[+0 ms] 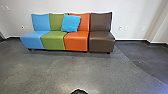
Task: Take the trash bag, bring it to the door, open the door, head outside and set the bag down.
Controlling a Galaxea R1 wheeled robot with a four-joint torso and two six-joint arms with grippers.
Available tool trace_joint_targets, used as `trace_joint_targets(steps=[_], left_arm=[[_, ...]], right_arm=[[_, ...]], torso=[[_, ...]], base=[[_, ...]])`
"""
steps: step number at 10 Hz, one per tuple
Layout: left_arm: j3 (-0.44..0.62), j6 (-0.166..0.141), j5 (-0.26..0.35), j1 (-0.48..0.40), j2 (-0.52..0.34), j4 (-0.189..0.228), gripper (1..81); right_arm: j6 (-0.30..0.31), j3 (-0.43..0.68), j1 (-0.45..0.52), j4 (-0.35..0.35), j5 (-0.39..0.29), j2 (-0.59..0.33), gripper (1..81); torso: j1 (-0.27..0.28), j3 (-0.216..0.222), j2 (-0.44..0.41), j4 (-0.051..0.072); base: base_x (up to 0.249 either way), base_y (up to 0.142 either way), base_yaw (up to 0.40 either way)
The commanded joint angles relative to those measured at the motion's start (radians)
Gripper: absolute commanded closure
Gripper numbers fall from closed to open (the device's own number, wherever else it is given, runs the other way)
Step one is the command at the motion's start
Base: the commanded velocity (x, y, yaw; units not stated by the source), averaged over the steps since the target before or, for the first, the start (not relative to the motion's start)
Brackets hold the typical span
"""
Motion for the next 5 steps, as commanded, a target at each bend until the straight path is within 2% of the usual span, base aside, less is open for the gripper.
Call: trace_joint_targets(steps=[1, 2, 5], left_arm=[[-0.009, 0.000, 0.048, -0.108, 0.004, -0.012, 1.0], [-0.009, 0.000, 0.048, -0.107, 0.004, -0.014, 1.0], [-0.008, 0.000, 0.048, -0.105, 0.002, -0.014, 1.0]], right_arm=[[0.000, 0.030, 0.071, 0.023, -0.056, -0.056, 1.0], [0.000, 0.028, 0.071, 0.023, -0.056, -0.055, 1.0], [0.000, 0.025, 0.073, 0.023, -0.058, -0.052, 1.0]], torso=[[0.000, 0.002, 0.000, 0.000], [0.065, -0.004, -0.100, 0.000], [0.102, -0.002, -0.103, 0.000]], base=[[0.000, 0.000, 0.000], [0.000, 0.000, 0.000], [0.000, 0.000, 0.000]])
